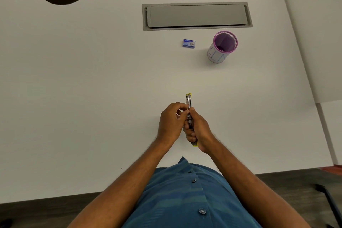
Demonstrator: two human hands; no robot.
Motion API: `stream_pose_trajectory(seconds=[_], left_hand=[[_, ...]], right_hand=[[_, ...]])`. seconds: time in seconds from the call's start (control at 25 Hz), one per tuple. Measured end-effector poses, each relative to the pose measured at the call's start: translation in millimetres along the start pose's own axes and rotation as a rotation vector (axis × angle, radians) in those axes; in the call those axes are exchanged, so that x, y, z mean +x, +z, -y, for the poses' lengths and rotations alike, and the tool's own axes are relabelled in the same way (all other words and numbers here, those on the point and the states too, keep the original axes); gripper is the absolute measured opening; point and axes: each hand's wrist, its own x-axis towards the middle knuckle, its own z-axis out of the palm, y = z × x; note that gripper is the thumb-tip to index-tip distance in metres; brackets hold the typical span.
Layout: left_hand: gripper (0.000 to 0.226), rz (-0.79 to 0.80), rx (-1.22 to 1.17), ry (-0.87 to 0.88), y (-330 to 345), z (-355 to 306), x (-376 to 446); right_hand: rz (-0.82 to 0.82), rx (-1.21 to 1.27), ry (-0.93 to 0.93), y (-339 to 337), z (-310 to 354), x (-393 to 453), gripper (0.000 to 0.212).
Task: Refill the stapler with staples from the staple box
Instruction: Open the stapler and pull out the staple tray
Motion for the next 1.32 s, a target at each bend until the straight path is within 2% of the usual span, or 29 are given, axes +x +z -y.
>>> stream_pose_trajectory(seconds=[0.08,0.24,0.48,0.6,0.88,1.08,1.32], left_hand=[[0.021,0.002,-0.014,-0.009,0.1,-1.8,-0.6],[0.041,0.045,-0.001,0.011,-2.9,-6.0,2.3],[0.047,0.061,0.096,0.082,-4.4,-5.5,3.0],[0.044,0.074,0.046,0.046,-4.6,-3.3,4.3],[0.018,0.109,-0.100,-0.127,7.0,1.8,-13.0],[0.012,0.124,-0.209,-0.246,15.2,10.2,-29.5],[0.010,0.080,-0.258,-0.318,15.1,15.6,-33.2]], right_hand=[[0.011,0.002,0.003,-0.6,0.2,1.6,0.062],[0.036,0.028,0.003,-0.8,1.2,3.3,0.063],[0.049,0.007,-0.024,0.7,4.0,2.6,0.062],[0.036,-0.014,-0.022,-0.8,3.1,0.0,0.062],[-0.026,-0.119,-0.009,-10.3,-14.5,-13.0,0.052],[-0.051,-0.209,-0.068,-15.3,-33.5,-22.3,0.043],[-0.110,-0.201,-0.145,-13.9,-44.7,-13.4,0.039]])
